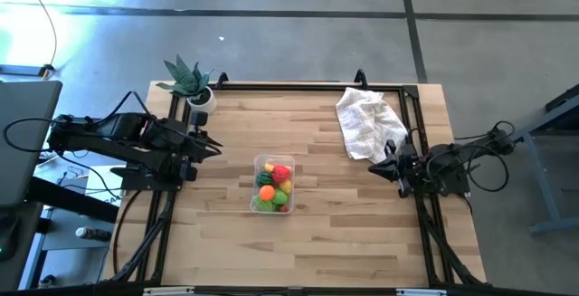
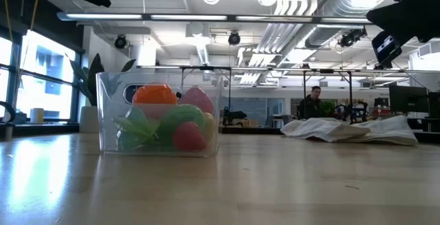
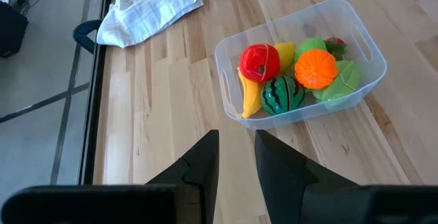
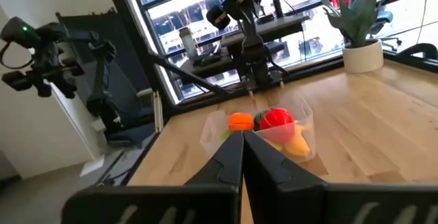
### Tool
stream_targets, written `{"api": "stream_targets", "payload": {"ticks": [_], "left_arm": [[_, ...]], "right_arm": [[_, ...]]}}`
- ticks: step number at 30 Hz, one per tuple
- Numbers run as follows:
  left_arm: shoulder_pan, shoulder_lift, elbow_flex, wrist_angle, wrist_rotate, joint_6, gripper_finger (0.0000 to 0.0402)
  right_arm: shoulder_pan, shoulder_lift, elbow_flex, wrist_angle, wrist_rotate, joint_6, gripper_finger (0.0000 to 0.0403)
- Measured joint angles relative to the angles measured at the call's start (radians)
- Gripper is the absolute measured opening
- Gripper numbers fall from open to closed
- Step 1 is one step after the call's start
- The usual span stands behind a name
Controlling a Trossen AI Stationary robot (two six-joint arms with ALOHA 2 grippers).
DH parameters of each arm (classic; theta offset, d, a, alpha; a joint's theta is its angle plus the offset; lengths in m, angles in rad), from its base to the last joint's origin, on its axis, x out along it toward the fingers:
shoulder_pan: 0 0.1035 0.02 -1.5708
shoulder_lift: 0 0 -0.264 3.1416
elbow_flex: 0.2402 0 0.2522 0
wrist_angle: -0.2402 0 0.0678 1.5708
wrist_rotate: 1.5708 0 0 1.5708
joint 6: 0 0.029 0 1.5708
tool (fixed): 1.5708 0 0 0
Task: Pick and placing Produce into tupperware
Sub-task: Return to Home Position
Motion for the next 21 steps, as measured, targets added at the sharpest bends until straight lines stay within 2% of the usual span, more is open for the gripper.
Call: {"api": "stream_targets", "payload": {"ticks": [7,14,21], "left_arm": [[0.0,0.0,0.0,0.0,0.0,0.0,0.0085],[0.0,0.0,0.0,0.0,0.0,0.0,0.0085],[0.0,0.0,0.0,0.0,0.0,0.0,0.0085]], "right_arm": [[0.0,0.001,0.0,-0.081,-0.001,0.007,0.0],[0.0,0.006,0.0,-0.081,0.014,0.086,0.0],[0.0,0.006,0.0,-0.082,0.014,0.094,0.0]]}}
